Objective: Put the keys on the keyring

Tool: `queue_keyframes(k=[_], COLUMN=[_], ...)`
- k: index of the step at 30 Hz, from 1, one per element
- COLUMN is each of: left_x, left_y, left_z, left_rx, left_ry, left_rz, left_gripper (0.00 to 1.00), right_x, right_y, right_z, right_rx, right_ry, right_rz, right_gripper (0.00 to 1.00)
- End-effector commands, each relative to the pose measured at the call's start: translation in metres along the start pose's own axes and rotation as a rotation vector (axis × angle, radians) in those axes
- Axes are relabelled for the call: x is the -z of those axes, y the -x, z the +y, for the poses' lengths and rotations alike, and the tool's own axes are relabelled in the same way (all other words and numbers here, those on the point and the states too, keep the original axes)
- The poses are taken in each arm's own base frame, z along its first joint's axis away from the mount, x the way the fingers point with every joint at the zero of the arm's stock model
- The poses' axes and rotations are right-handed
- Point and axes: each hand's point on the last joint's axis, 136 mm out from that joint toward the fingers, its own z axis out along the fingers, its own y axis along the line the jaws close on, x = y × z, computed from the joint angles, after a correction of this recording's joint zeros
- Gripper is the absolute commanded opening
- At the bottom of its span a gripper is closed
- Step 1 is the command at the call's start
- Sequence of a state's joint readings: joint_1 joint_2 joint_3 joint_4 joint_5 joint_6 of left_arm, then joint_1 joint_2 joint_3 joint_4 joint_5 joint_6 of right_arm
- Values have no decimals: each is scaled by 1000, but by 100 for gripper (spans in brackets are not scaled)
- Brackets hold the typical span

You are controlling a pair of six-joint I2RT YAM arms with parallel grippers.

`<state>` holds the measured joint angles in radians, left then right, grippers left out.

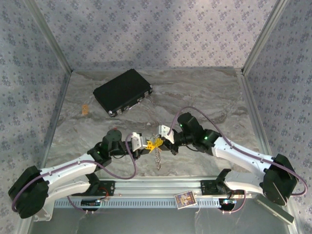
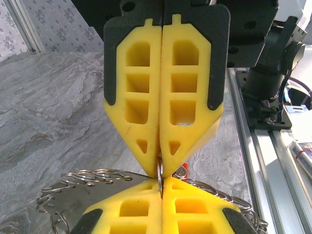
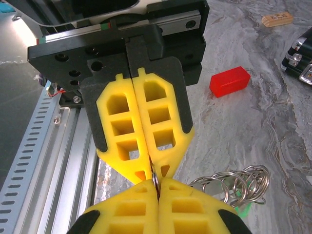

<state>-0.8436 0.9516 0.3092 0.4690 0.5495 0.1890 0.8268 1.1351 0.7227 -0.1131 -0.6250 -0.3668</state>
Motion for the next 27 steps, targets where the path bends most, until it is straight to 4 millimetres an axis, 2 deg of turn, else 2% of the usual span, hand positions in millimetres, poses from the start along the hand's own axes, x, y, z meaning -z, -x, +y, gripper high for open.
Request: queue_keyframes(k=[1, 3, 6, 14, 27], left_x=[1, 2, 3, 2, -1], left_y=[22, 18, 14, 16, 19], left_z=[2, 5, 8, 7, 3], left_rx=[-45, -47, -48, -30, -34], left_ry=[6, 23, 38, 28, -7], left_rz=[-56, -14, 28, 32, 29], left_gripper=[17, 27, 27, 24, 7], right_x=[3, 5, 10, 9, 2], right_y=[5, 6, 9, 11, 18], right_z=[-2, -2, -2, -2, 3], right_rx=[19, 40, 77, 137, 170], right_ry=[-1, -7, -9, -9, 20], right_rz=[17, 44, 89, 183, 198], right_gripper=[0, 0, 0, 0, 0])
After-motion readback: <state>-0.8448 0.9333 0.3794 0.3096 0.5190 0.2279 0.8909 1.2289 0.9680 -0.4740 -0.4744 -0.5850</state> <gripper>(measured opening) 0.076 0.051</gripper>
